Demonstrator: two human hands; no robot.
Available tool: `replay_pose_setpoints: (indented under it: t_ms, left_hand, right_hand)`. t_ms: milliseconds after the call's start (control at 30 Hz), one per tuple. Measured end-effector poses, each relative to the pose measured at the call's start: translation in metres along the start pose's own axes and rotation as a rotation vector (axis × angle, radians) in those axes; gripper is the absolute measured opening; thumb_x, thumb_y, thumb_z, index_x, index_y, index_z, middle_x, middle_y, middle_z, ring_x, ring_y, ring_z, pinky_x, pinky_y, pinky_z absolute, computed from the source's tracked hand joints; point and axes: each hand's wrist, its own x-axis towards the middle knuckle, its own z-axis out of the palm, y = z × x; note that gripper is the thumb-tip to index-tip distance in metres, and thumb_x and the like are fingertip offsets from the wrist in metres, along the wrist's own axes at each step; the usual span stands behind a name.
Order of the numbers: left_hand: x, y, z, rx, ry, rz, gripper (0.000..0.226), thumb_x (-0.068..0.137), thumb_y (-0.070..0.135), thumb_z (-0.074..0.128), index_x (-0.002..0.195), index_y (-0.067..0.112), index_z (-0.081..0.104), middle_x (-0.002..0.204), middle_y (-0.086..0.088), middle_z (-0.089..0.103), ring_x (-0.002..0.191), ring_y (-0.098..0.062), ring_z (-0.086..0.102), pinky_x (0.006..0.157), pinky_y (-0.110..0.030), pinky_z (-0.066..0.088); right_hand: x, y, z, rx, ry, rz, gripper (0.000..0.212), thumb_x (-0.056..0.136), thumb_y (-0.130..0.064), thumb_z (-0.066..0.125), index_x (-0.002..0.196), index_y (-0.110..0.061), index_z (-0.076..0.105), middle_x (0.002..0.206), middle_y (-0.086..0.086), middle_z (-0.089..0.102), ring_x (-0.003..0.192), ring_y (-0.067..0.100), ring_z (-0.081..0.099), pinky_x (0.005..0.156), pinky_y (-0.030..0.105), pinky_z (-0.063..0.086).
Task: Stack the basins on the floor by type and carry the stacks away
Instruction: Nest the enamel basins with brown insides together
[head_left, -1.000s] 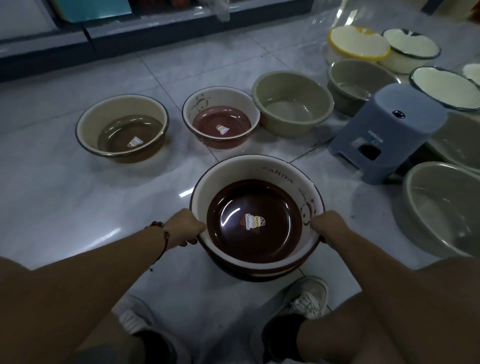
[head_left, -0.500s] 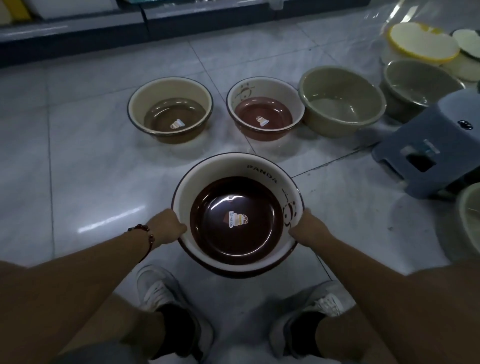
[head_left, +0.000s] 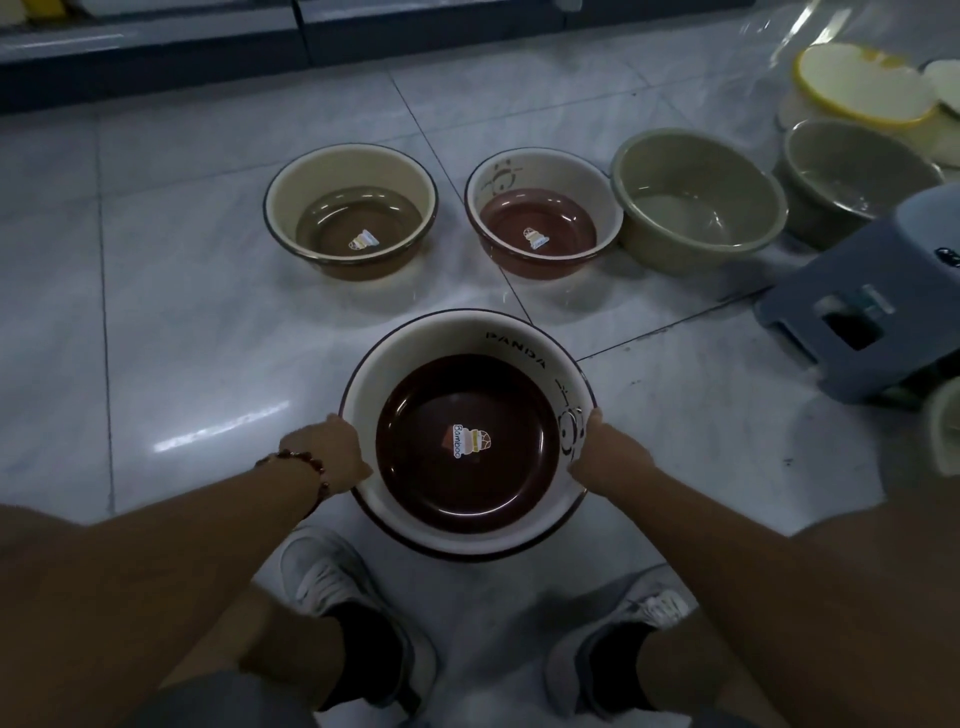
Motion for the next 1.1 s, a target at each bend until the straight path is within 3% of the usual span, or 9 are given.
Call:
replay_pose_setpoints:
  t_ms: [67, 167, 267, 400, 533, 800, 933, 1100]
  left_hand:
    - [-0.01, 0.006, -0.015, 0.145, 0.107, 0.053, 0.064, 0.093, 0.048, 0.055, 0.139, 0.008, 0.038, 0.129, -0.012, 0.054, 0.113, -0.029, 0.058, 0.086, -0.037, 0.046]
    - [-0.033, 0.025, -0.044, 0.114, 0.29, 0.251, 0.055, 0.089, 0.05, 0.056, 0.133, 0.02, 0.041, 0.13, -0.009, 0.051, 0.109, -0.031, 0.058, 0.084, -0.039, 0.044]
    - [-0.062, 0.035, -0.079, 0.104, 0.398, 0.406, 0.068, 0.089, 0.055, 0.053, 0.146, 0.027, 0.032, 0.14, -0.008, 0.046, 0.117, -0.031, 0.055, 0.091, -0.041, 0.043]
    - [-0.074, 0.01, -0.131, 0.127, 0.528, 0.367, 0.084, 0.087, 0.063, 0.052, 0.155, 0.028, 0.017, 0.156, -0.012, 0.03, 0.135, -0.033, 0.041, 0.108, -0.046, 0.035]
    - [-0.052, -0.02, -0.169, 0.114, 0.537, 0.284, 0.083, 0.088, 0.065, 0.05, 0.155, 0.027, 0.018, 0.162, -0.015, 0.018, 0.141, -0.036, 0.033, 0.111, -0.048, 0.03]
    - [0.066, -0.044, -0.195, 0.07, 0.473, 0.095, 0.079, 0.088, 0.066, 0.046, 0.154, 0.029, 0.023, 0.162, -0.015, 0.017, 0.143, -0.035, 0.026, 0.113, -0.051, 0.026]
    - [0.147, -0.056, -0.19, 0.033, 0.438, 0.046, 0.078, 0.088, 0.068, 0.045, 0.152, 0.03, 0.025, 0.159, -0.011, 0.023, 0.139, -0.033, 0.032, 0.111, -0.048, 0.031]
    - [0.217, -0.08, -0.16, -0.019, 0.377, -0.02, 0.078, 0.09, 0.068, 0.044, 0.153, 0.028, 0.023, 0.16, -0.012, 0.021, 0.14, -0.033, 0.031, 0.113, -0.047, 0.03]
  right_hand:
    - [-0.006, -0.008, -0.016, -0.145, 0.052, -0.113, 0.068, 0.087, -0.037, 0.063, 0.145, -0.02, 0.032, 0.132, 0.006, 0.046, 0.113, 0.029, 0.055, 0.095, 0.045, 0.049]
    - [-0.022, -0.027, -0.048, -0.318, 0.188, -0.298, 0.065, 0.086, -0.046, 0.062, 0.14, -0.02, 0.038, 0.134, 0.005, 0.046, 0.115, 0.028, 0.053, 0.098, 0.046, 0.045]
    - [-0.043, -0.051, -0.084, -0.404, 0.257, -0.371, 0.068, 0.087, -0.053, 0.057, 0.144, -0.023, 0.037, 0.144, 0.006, 0.042, 0.129, 0.029, 0.043, 0.111, 0.049, 0.031]
    - [-0.055, -0.096, -0.134, -0.362, 0.288, -0.45, 0.071, 0.089, -0.061, 0.05, 0.149, -0.028, 0.033, 0.154, 0.007, 0.034, 0.14, 0.031, 0.034, 0.115, 0.05, 0.023]
    - [-0.031, -0.146, -0.163, -0.304, 0.258, -0.474, 0.072, 0.092, -0.065, 0.044, 0.153, -0.03, 0.028, 0.162, 0.005, 0.022, 0.147, 0.03, 0.023, 0.119, 0.049, 0.018]
    - [0.103, -0.242, -0.163, -0.179, 0.146, -0.521, 0.066, 0.094, -0.06, 0.044, 0.149, -0.025, 0.035, 0.156, 0.006, 0.036, 0.143, 0.029, 0.032, 0.115, 0.049, 0.027]
    - [0.2, -0.281, -0.138, -0.171, 0.068, -0.524, 0.069, 0.09, -0.06, 0.046, 0.149, -0.025, 0.037, 0.153, 0.005, 0.039, 0.139, 0.029, 0.037, 0.112, 0.049, 0.033]
    - [0.292, -0.315, -0.092, -0.253, 0.052, -0.551, 0.078, 0.091, -0.061, 0.045, 0.156, -0.03, 0.015, 0.164, 0.008, 0.011, 0.147, 0.034, 0.023, 0.115, 0.051, 0.026]
